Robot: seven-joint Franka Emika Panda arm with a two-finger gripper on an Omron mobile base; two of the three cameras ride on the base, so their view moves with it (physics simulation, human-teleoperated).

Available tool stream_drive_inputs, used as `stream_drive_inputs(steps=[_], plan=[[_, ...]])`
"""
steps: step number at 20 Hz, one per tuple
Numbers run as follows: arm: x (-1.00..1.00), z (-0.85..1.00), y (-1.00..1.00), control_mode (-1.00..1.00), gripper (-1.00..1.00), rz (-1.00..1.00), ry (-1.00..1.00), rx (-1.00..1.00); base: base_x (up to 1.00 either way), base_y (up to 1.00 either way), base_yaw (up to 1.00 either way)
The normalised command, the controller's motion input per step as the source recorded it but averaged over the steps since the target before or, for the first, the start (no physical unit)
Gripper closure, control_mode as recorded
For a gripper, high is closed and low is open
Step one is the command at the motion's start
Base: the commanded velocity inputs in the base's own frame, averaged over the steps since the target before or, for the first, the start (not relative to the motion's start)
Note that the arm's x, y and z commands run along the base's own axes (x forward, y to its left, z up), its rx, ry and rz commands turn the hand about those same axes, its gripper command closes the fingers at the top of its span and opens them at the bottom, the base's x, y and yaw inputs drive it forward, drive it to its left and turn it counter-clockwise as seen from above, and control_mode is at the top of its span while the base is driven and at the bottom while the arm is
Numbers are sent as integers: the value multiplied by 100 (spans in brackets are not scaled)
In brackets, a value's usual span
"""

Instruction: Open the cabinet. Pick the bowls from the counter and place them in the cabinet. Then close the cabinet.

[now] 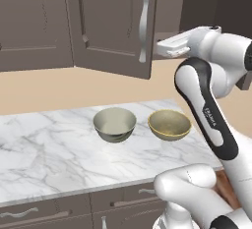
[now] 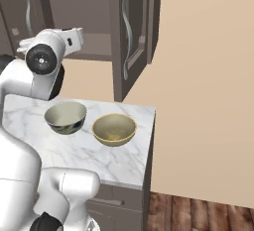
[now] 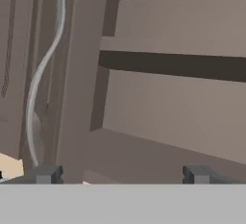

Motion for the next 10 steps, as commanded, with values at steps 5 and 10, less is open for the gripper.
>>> stream_drive_inputs(steps=[5,10], plan=[[43,0,-5,-100,-100,0,0,0,0,0,0],[28,0,-5,-100,-100,0,0,0,0,0,0]])
